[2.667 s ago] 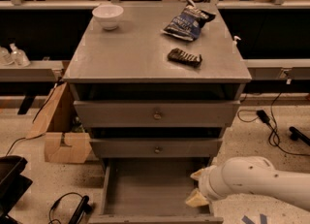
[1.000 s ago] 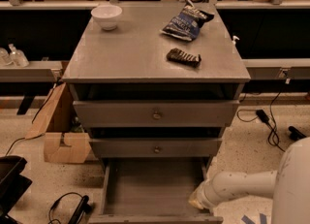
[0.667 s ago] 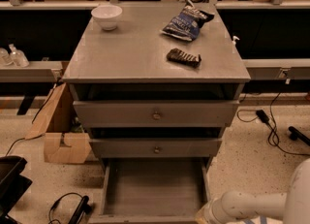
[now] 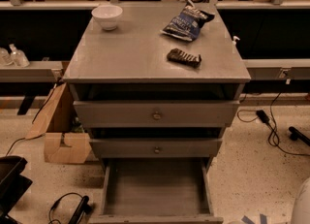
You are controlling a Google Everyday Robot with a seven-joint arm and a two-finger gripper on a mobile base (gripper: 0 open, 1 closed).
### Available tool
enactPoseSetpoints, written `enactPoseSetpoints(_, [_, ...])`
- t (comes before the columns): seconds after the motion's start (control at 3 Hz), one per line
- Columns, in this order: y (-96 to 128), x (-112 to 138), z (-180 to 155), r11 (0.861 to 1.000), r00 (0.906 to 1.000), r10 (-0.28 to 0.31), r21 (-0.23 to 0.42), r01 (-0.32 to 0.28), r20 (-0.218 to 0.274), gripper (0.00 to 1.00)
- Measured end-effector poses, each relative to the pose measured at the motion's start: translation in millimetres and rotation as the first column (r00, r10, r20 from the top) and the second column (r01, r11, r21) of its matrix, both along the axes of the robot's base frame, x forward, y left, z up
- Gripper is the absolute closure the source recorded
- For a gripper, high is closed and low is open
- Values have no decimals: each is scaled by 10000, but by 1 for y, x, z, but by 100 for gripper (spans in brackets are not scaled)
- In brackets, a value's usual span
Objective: Close bottom drawer
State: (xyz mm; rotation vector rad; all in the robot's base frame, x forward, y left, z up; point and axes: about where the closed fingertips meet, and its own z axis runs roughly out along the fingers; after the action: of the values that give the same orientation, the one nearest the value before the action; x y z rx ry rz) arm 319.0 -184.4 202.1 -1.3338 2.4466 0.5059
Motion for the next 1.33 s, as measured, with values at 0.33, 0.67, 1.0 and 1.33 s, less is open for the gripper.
enactPoseSetpoints(0.33, [5, -3, -6, 9999, 9999, 127, 42, -128, 115, 100])
enactPoseSetpoints(0.67, [20, -1, -25, 9973, 9969, 732, 68, -734, 277, 100])
enactPoseSetpoints(1.0, [44, 8, -74, 9784, 9743, 2050, 75, -2066, 933, 100])
enactPoseSetpoints(1.33, [53, 21, -105, 9658, 9579, 2571, 10, -2593, 1279, 100])
